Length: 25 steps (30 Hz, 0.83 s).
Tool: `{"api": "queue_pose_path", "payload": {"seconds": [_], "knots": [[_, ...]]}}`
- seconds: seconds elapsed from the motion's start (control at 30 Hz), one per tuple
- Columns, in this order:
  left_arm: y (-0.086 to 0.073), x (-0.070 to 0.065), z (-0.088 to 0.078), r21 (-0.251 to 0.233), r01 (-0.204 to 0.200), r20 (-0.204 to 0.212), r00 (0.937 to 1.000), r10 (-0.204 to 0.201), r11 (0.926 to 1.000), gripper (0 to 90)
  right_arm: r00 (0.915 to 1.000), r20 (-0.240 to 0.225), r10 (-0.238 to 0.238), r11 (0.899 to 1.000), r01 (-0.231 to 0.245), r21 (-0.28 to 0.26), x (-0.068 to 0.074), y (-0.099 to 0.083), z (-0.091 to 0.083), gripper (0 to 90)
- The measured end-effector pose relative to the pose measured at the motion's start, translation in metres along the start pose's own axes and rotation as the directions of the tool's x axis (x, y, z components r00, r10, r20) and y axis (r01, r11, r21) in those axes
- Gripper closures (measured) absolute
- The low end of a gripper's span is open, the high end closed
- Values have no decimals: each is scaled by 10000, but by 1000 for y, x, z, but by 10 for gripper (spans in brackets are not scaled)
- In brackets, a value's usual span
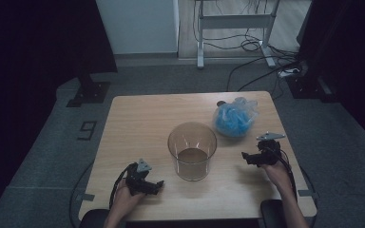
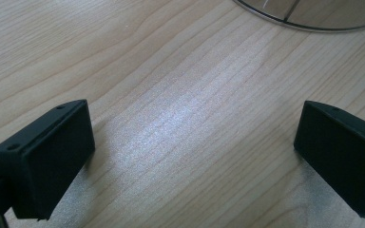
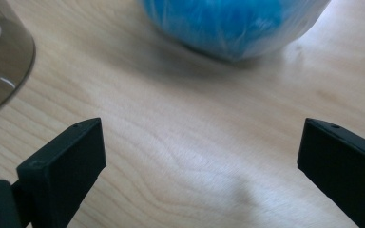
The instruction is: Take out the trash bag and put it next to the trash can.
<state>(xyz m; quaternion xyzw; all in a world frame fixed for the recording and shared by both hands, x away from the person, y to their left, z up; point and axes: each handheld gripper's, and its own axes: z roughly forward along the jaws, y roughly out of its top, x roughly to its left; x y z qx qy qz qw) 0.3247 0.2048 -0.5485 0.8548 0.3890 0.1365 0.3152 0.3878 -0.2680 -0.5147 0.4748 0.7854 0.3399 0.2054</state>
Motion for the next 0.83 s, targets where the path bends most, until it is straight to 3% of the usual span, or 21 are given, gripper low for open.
{"api": "queue_pose_path", "payload": {"seconds": [0.4, 0.53, 0.83], "knots": [[0, 0, 0, 2, 16, -12, 10000, -16, 10000, 0, 9999, 154, -35, 9993, 29, 370, 11, -31, 15, 22], [0, 0, 0, 3, 18, -14, 10000, -18, 10000, 0, 9998, 104, 188, 9996, -190, 192, 12, -43, 16, 0], [0, -1, 0, 1, 44, -34, 10000, -44, 10000, 0, 9994, 207, 259, 9995, -263, 177, 14, -47, 12, 0]]}}
